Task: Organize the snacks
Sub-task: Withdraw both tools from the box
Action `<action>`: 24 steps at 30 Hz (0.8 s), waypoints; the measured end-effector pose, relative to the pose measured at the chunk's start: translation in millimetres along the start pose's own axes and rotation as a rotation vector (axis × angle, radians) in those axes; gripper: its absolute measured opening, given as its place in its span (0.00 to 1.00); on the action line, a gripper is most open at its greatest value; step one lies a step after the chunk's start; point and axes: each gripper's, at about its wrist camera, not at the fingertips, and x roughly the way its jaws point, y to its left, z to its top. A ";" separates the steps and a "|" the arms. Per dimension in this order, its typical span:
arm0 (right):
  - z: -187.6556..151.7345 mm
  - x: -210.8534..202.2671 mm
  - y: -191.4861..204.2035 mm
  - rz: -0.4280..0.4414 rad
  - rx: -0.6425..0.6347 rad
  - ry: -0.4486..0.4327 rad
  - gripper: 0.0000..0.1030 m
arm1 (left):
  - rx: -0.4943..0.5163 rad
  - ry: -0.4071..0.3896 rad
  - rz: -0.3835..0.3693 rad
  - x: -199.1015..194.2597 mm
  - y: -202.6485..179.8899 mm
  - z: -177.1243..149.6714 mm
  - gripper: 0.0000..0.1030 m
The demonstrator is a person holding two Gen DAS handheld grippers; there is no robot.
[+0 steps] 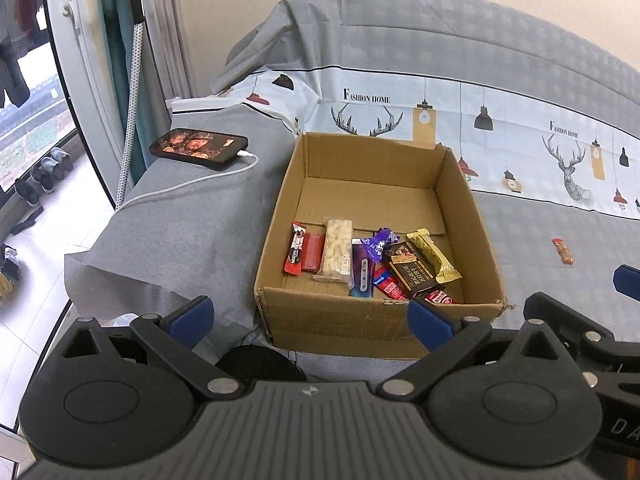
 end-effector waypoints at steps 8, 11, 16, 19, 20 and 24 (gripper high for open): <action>-0.2 -0.6 -1.7 0.002 0.002 0.000 0.95 | 0.010 0.000 0.001 0.6 -1.7 0.4 1.00; -0.7 0.5 -2.0 0.006 0.004 0.005 0.95 | 0.014 0.007 0.003 2.1 -3.1 1.1 1.00; 0.2 4.3 -4.7 0.010 0.011 0.012 0.95 | 0.022 0.019 0.003 4.9 -5.6 2.0 1.00; 0.0 6.3 -5.7 0.013 0.014 0.017 0.95 | 0.027 0.022 0.007 6.7 -8.0 2.1 1.00; 0.4 7.0 -6.6 0.015 0.015 0.019 0.95 | 0.029 0.024 0.007 7.4 -9.0 2.3 1.00; -0.4 9.7 -9.4 0.018 0.025 0.026 0.95 | 0.037 0.033 0.010 10.1 -11.5 2.6 1.00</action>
